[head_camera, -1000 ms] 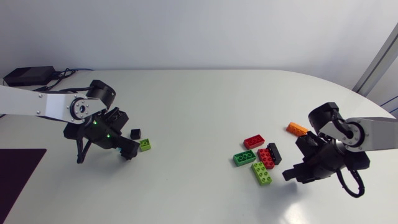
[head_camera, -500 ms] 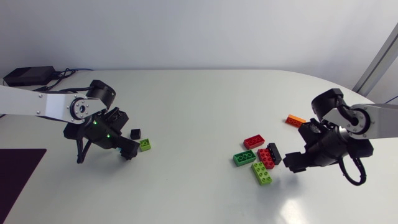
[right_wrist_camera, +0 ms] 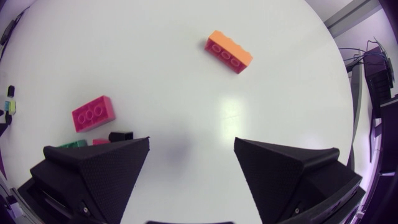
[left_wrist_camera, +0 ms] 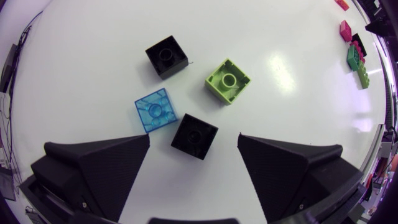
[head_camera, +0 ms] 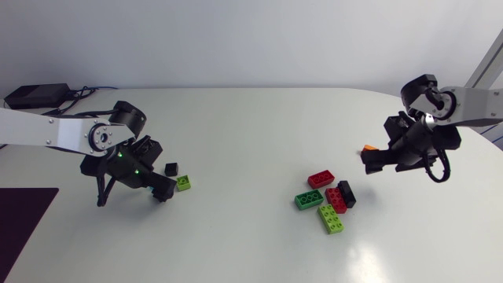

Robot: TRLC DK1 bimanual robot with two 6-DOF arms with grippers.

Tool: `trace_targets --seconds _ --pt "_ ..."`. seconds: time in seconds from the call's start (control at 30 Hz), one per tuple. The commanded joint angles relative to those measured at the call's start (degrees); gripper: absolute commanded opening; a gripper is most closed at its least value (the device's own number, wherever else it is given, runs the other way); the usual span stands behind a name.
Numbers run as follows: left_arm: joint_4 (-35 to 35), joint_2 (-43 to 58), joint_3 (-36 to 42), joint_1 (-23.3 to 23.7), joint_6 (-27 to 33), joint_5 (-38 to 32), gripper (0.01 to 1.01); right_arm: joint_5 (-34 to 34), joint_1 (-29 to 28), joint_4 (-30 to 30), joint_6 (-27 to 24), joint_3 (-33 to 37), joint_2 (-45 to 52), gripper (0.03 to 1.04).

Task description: Sort duplo bricks by size, large to the right and small to the left

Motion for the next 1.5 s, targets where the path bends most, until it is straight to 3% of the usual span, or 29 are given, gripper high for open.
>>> trace_targets --seconds 0.0,0.3,0.53,0.87,1.03,1.3,1.4,1.47 --pt "0.21 -0.51 -0.94 0.73 1.01 0.20 0.985 -0.19 -1.82 0.11 0.94 4.02 4.67 1.00" --pt "0.56 2.12 0.29 1.17 1.01 0.20 0.985 -2.65 -6.30 -0.50 0.68 18.17 16.53 0.99" --pt "1.00 5.11 1.61 1.79 1.10 0.20 0.985 -4.15 -6.48 -0.50 -0.12 24.93 23.30 0.99" --pt "1.53 7.66 3.45 2.49 1.01 0.20 0.985 -4.15 -5.69 -1.64 -1.17 32.67 30.16 0.99" --pt "1.53 7.22 4.16 2.75 1.01 0.20 0.985 -4.06 -5.42 -1.73 -1.61 32.76 31.48 0.99" --pt "1.44 3.36 3.63 2.22 0.83 0.55 0.985 -4.59 -5.33 -1.03 -1.61 29.15 30.69 0.83" --pt "1.27 1.33 3.81 1.79 0.48 0.55 0.985 -4.68 -5.51 0.11 -1.61 27.66 29.98 0.70" --pt "0.56 -0.34 3.81 1.35 0.30 0.64 0.985 -4.76 -5.77 1.17 -1.70 26.60 29.37 0.55"
